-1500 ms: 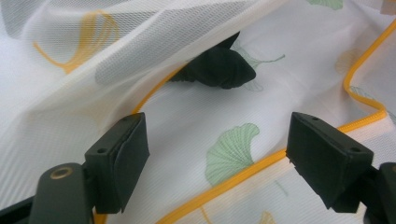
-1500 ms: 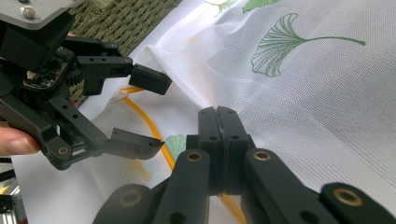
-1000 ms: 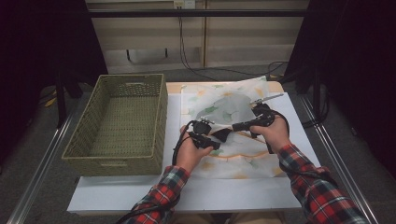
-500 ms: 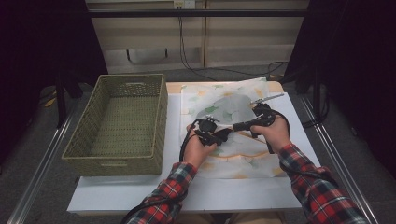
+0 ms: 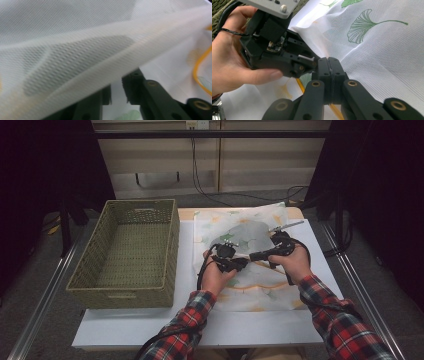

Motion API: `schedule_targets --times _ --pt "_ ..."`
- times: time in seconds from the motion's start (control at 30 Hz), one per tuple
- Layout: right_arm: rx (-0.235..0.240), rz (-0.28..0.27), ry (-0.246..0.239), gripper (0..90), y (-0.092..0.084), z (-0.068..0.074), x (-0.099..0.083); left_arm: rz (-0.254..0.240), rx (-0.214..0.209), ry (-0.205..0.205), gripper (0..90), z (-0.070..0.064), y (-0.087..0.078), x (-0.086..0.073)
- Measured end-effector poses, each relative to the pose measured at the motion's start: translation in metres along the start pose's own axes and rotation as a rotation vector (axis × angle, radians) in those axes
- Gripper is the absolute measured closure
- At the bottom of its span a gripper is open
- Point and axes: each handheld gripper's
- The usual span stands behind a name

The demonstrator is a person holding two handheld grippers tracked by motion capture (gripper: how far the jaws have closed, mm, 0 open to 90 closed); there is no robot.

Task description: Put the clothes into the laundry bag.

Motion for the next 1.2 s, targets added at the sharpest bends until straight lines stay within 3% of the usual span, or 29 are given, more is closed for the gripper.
schedule_targets --times 0.1,0.17,0.2,0.23,0.3,0.33,0.37,0.57,0.73,0.9,1.0,1.03,1.2 --pt "0.002 -0.001 0.004 90.0 -0.001 0.0 0.0 0.003 -0.024 -0.006 69.5 -0.003 -0.005 -0.003" --pt "-0.001 -0.001 0.004 90.0 -0.001 0.0 -0.001 0.013 -0.022 0.021 64.7 -0.004 -0.01 -0.006" --pt "-0.001 -0.001 0.002 90.0 -0.001 0.0 -0.001 0.006 -0.03 0.005 62.5 -0.007 -0.012 -0.007" --pt "0.0 0.001 0.001 90.0 -0.001 0.0 -0.002 0.027 -0.026 0.029 60.9 -0.006 -0.015 -0.009" --pt "-0.001 0.001 0.007 90.0 -0.002 -0.001 -0.003 0.013 -0.035 0.005 56.8 -0.009 -0.017 -0.011" --pt "0.0 0.0 0.006 90.0 -0.002 -0.001 -0.004 0.032 -0.022 0.042 55.1 -0.009 -0.022 -0.014" --pt "-0.001 0.001 0.006 90.0 -0.002 -0.002 -0.004 0.034 -0.017 0.046 54.3 -0.01 -0.025 -0.017" --pt "0.007 0.016 0.006 90.0 0.0 -0.003 -0.01 0.023 -0.003 0.04 44.7 -0.009 -0.037 -0.027" --pt "0.008 0.034 0.002 90.0 0.004 -0.004 -0.015 0.023 0.038 0.049 37.1 -0.007 -0.042 -0.031" --pt "0.009 0.045 -0.002 90.0 0.007 -0.003 -0.019 0.013 0.067 0.042 31.0 -0.002 -0.05 -0.033" --pt "0.009 0.048 -0.007 90.0 0.009 -0.004 -0.021 -0.015 0.072 0.017 27.7 -0.001 -0.051 -0.034" --pt "0.009 0.052 -0.001 90.0 0.009 -0.003 -0.022 -0.001 0.084 0.033 27.1 0.001 -0.053 -0.035" --pt "0.004 0.061 -0.016 90.0 0.012 -0.004 -0.024 -0.014 0.092 0.009 25.0 0.005 -0.053 -0.037"
Point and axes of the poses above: each handheld gripper's, and its own axes: y roughly forward along the jaws, x roughly out of its top, z roughly to its left, and after that the axes turned 15 degrees about z, right-handed
